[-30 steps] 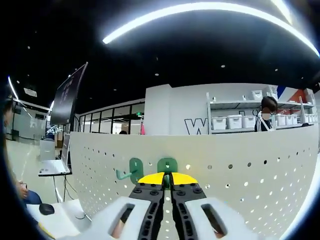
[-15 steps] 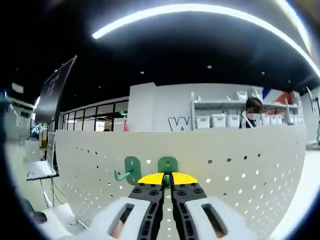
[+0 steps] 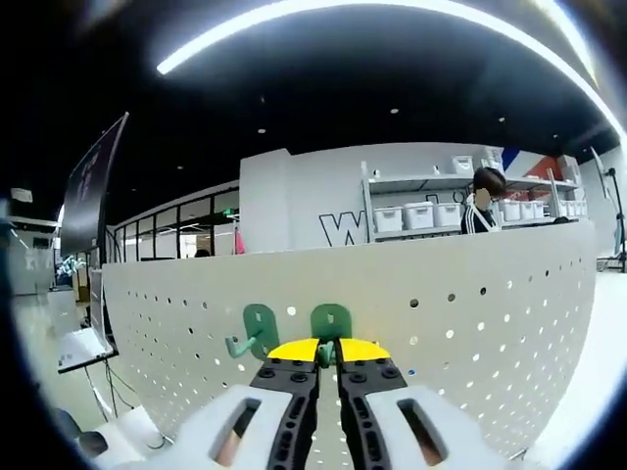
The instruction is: Insert the hook assembly into the mounting plate slot until the hook locks in place.
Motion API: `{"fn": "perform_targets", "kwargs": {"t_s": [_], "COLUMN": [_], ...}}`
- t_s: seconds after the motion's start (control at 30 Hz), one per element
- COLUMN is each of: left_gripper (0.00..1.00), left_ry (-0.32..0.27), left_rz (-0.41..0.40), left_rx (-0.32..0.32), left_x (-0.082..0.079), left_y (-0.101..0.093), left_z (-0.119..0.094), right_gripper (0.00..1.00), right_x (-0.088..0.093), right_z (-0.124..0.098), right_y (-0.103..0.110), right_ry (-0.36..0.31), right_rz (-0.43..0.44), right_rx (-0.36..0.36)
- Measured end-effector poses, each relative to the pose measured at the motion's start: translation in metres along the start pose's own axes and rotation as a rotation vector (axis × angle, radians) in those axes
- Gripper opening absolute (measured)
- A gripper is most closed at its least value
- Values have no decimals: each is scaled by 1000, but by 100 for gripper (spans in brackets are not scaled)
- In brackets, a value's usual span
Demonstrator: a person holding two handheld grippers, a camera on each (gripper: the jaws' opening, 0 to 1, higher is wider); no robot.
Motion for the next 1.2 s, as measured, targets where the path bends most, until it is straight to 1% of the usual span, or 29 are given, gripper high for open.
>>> {"fn": "perform_targets", "kwargs": {"t_s": [0.03,0.07,0.13,0.2,0.27,0.3,0.37,0.43,0.53,0.57,0.67,0.77,0.8,0.83,0.9,0.97,1.03,1.13,1.2], "left_gripper": [69,69,69,69,69,69,69,69,69,69,69,69,69,69,69,69,69,69,70], "left_ry": [-1,-1,-2,-3,-4,-3,-3,-3,-3,-2,-2,-4,-3,-3,0,0,-1,0,-2], "left_rz": [1,3,5,5,3,3,7,9,11,13,16,17,19,18,19,21,20,20,18], "left_rx": [1,1,2,2,3,3,3,2,1,1,1,2,2,3,6,7,7,9,12], "left_x": [-1,-1,-2,-2,-2,-2,-2,-2,-3,-3,-4,-4,-4,-4,-3,-3,-3,-3,-3], "left_y": [0,0,0,0,0,0,1,2,3,3,4,4,4,4,3,2,2,1,1], "left_z": [0,0,0,0,0,-1,-1,-2,-2,-2,-2,-2,-2,-2,-2,-2,-2,-2,-1], "right_gripper": [5,5,7,12,16,18,20,24,30,32,34,35,36,38,41,44,47,50,51], "right_x": [0,1,2,4,5,5,5,5,4,3,4,6,8,9,9,8,7,6,3], "right_z": [0,-1,-1,-1,-1,-2,-2,-2,-4,-5,-7,-8,-9,-9,-11,-13,-15,-17,-19], "right_y": [0,-2,-2,-1,-1,0,-2,-3,-3,-3,-7,-10,-11,-12,-15,-15,-13,-11,-10], "right_ry": [0,-3,-5,-1,-13,-18,-18,-21,-20,-32,-32,-17,0,5,-2,-8,-20,-30,-47], "right_rz": [30,42,29,42,42,47,46,60,47,38,39,24,27,28,29,37,23,39,46], "right_rx": [-12,-20,-37,-84,-113,-140,-152,-191,-221,-235,-261,-295,-320,-328,-334,-372,-408,-452,-464]}}
Point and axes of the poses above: the point that each gripper's makers call its tool centre point, and the gripper's own axes: z roughly forward along the fingers, y roughly to its left, x roughly out of its underside, the point moved 10 cm from there along -z, roughly backward along the fingers, and after that the axes turned 6 degrees about x, right-handed, at the moved point
